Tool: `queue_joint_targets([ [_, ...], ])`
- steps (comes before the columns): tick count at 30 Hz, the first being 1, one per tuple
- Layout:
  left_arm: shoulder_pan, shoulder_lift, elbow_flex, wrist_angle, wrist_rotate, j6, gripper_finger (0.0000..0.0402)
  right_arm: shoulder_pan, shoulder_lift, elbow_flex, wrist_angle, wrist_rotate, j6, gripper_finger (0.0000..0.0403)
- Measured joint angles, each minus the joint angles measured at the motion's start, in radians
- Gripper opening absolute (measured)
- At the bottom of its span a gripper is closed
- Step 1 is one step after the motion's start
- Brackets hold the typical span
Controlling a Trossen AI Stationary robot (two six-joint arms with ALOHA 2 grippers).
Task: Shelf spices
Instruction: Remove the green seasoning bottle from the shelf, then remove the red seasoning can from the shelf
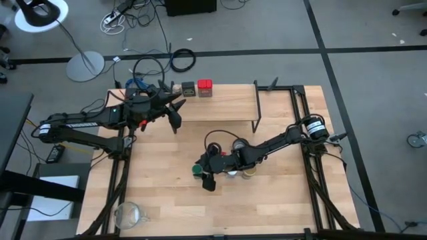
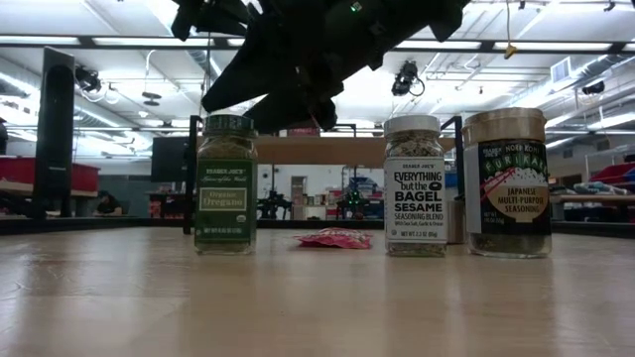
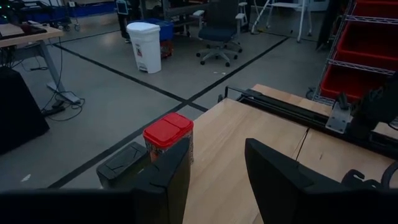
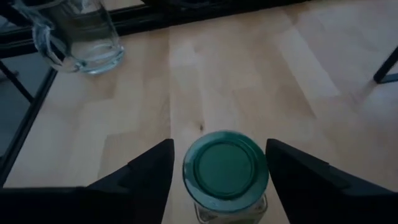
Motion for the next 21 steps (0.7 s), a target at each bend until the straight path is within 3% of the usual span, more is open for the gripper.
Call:
queue_joint_targets([
  [7, -0.002, 0.011, 0.0, 0.006, 0.006, 0.041, 0.0158, 0.02, -0.074, 0.004, 0.048, 0.017, -0.122, 0.0244],
  [14, -0.002, 0.091, 0.0, 0.077, -0.012, 0.118, 0.0164, 0.04, -0.228, 0.004, 0.051, 0.115, -0.328, 0.0244],
  [21, 0.026, 0.231, 0.11, 0.072, -0.015, 0.228, 0.0238, 0.086, -0.441, 0.004, 0.042, 0.277, -0.55, 0.0244],
])
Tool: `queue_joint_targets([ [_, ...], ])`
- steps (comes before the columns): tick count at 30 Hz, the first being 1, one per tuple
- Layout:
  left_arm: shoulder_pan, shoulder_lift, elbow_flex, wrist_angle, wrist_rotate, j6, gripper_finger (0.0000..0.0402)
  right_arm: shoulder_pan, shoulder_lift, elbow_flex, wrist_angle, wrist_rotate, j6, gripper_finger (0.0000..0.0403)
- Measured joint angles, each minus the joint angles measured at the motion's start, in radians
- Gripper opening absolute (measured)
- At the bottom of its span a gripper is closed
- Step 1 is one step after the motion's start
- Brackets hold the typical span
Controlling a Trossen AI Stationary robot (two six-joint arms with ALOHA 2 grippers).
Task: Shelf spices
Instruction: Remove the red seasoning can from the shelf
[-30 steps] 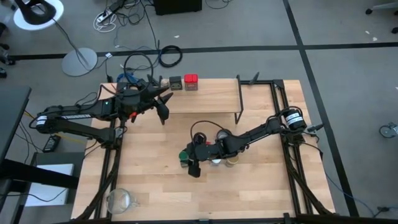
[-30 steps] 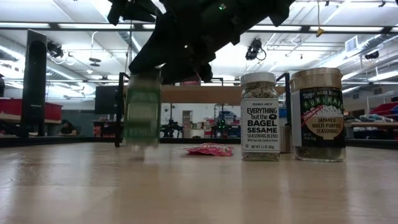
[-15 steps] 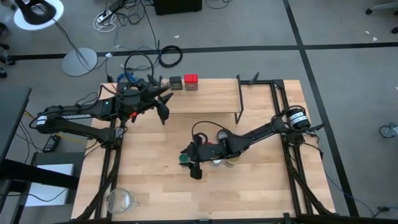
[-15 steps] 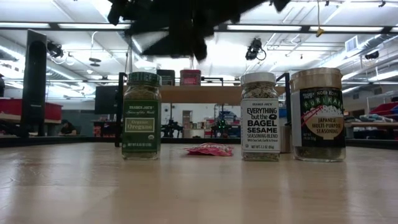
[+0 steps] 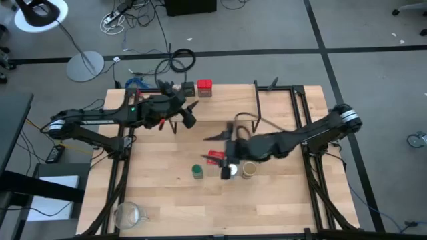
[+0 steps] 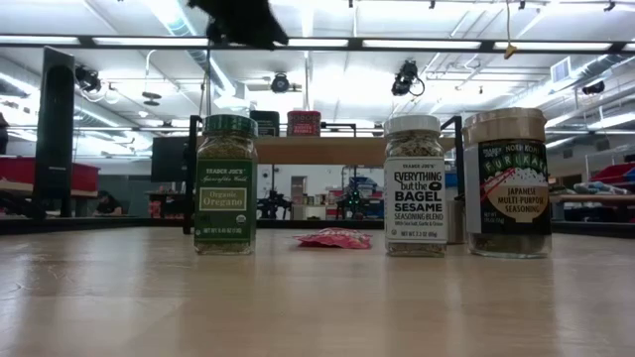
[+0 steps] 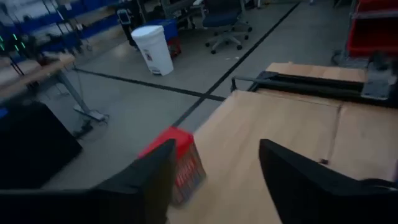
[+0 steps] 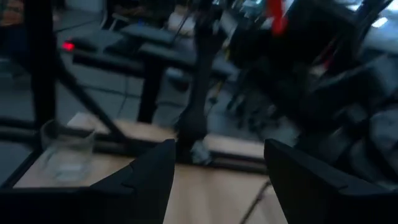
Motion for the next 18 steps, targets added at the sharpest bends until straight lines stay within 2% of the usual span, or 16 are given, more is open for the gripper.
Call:
queue_joint_targets([
  [4, 0.021, 0.103, 0.146, -0.116, 0.001, 0.076, 0.029, 0.044, -0.094, 0.0, -0.046, 0.044, -0.059, 0.0243],
  [8, 0.066, 0.216, 0.34, -0.317, 0.006, 0.084, 0.0327, 0.087, -0.149, 0.0, -0.14, 0.094, -0.071, 0.0241],
  [13, 0.115, 0.344, 0.506, -0.426, 0.027, 0.179, 0.034, 0.141, -0.171, 0.0, -0.244, 0.173, -0.062, 0.024],
  [18, 0.189, 0.43, 0.645, -0.555, 0.183, 0.194, 0.034, 0.199, -0.166, 0.0, -0.268, 0.181, -0.106, 0.024],
])
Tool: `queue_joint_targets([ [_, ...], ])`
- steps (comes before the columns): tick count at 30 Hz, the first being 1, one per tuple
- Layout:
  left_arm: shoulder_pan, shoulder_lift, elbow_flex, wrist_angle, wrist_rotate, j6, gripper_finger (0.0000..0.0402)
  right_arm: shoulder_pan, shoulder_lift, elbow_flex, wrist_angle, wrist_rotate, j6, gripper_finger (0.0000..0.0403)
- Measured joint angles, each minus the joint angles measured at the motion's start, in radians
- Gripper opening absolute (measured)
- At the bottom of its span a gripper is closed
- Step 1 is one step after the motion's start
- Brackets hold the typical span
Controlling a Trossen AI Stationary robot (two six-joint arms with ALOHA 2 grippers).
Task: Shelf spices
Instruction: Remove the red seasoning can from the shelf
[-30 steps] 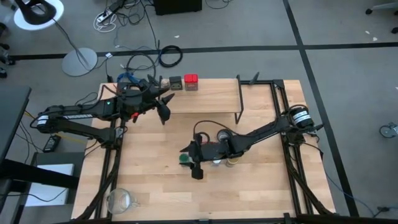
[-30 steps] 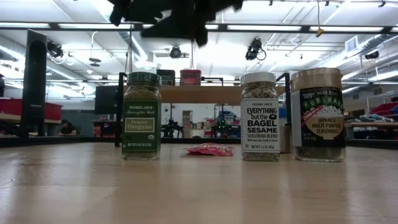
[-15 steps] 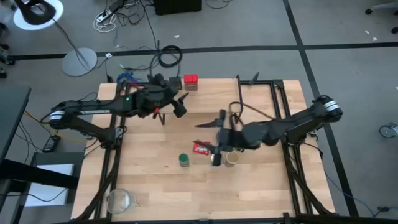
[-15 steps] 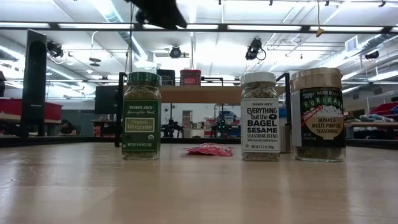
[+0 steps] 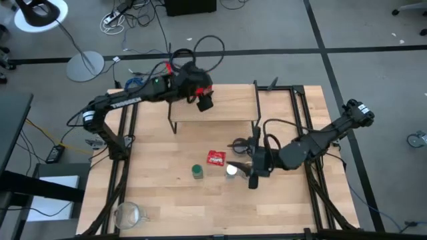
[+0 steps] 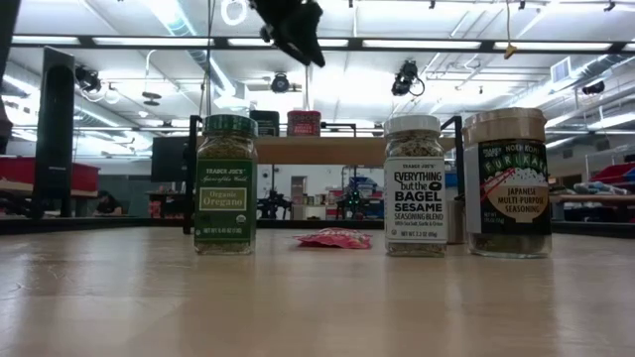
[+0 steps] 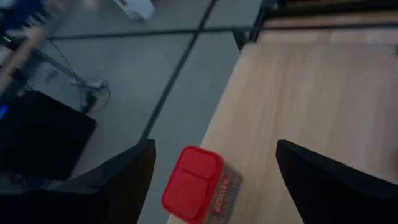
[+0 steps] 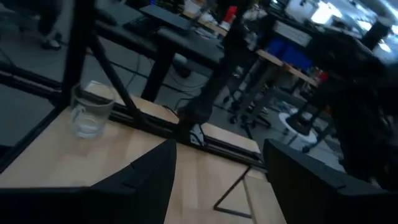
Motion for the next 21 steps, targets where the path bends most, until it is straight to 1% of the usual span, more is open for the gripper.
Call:
queue_joint_targets([
  [4, 0.057, 0.053, 0.064, -0.077, 0.083, 0.028, 0.034, 0.03, -0.006, 0.0, -0.006, 0.031, -0.03, 0.024],
  [7, 0.1, 0.077, 0.082, -0.095, 0.17, 0.047, 0.0339, 0.044, -0.016, 0.0, -0.038, 0.069, -0.034, 0.024],
  [9, 0.123, 0.09, 0.083, -0.116, 0.195, 0.063, 0.0339, 0.048, -0.017, 0.0, -0.056, 0.089, -0.027, 0.024],
  [13, 0.152, 0.101, 0.081, -0.129, 0.219, 0.072, 0.0339, 0.06, -0.016, 0.0, -0.086, 0.138, -0.026, 0.024],
  [21, 0.175, 0.121, 0.081, -0.119, 0.234, 0.074, 0.0339, 0.061, -0.016, 0.0, -0.097, 0.144, -0.033, 0.024],
])
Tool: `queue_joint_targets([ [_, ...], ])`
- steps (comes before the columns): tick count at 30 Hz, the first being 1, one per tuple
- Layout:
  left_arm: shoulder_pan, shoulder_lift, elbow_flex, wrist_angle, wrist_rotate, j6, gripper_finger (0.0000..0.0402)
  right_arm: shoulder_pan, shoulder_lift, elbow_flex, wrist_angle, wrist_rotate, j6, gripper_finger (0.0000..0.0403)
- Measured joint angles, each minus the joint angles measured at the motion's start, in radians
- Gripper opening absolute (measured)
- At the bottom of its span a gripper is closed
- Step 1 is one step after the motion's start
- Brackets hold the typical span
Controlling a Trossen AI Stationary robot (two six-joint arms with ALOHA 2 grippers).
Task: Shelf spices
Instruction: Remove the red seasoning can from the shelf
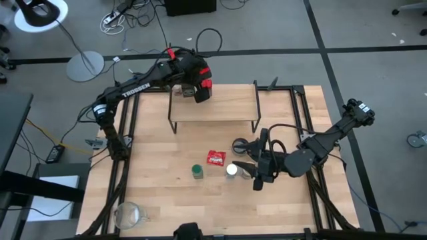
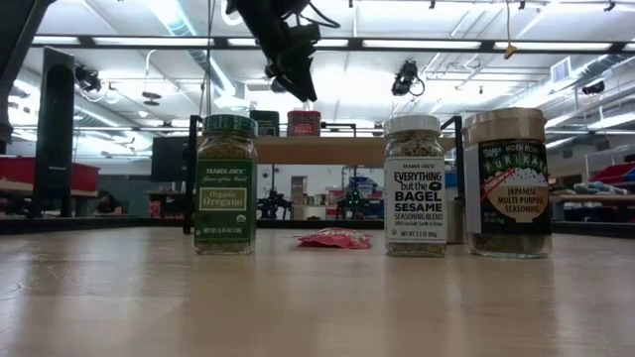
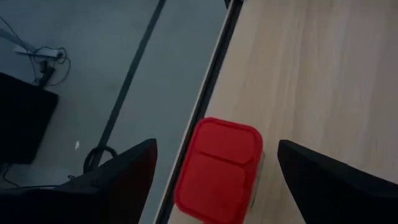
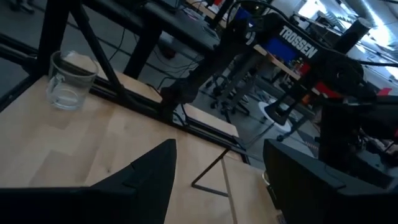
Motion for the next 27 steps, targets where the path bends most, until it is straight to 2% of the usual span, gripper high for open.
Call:
queue_joint_targets([
  [5, 0.002, 0.047, 0.0, -0.008, 0.001, 0.022, 0.0337, 0.0, 0.0, 0.0, 0.0, 0.001, 0.0, 0.024],
  [10, 0.003, 0.086, 0.0, -0.019, 0.004, 0.041, 0.0317, 0.0, 0.0, 0.0, -0.001, 0.001, 0.0, 0.024],
  [15, 0.003, 0.109, -0.001, -0.055, 0.011, 0.051, 0.0283, 0.0, 0.0, 0.0, -0.008, 0.001, 0.0, 0.024],
  [21, 0.003, 0.104, -0.001, -0.066, 0.012, 0.074, 0.0202, 0.0, 0.0, 0.0, -0.008, 0.001, 0.0, 0.024],
  [27, -0.004, 0.101, 0.05, -0.103, 0.01, 0.071, 0.0199, -0.002, 0.0, 0.0, -0.012, 0.001, 0.007, 0.024],
])
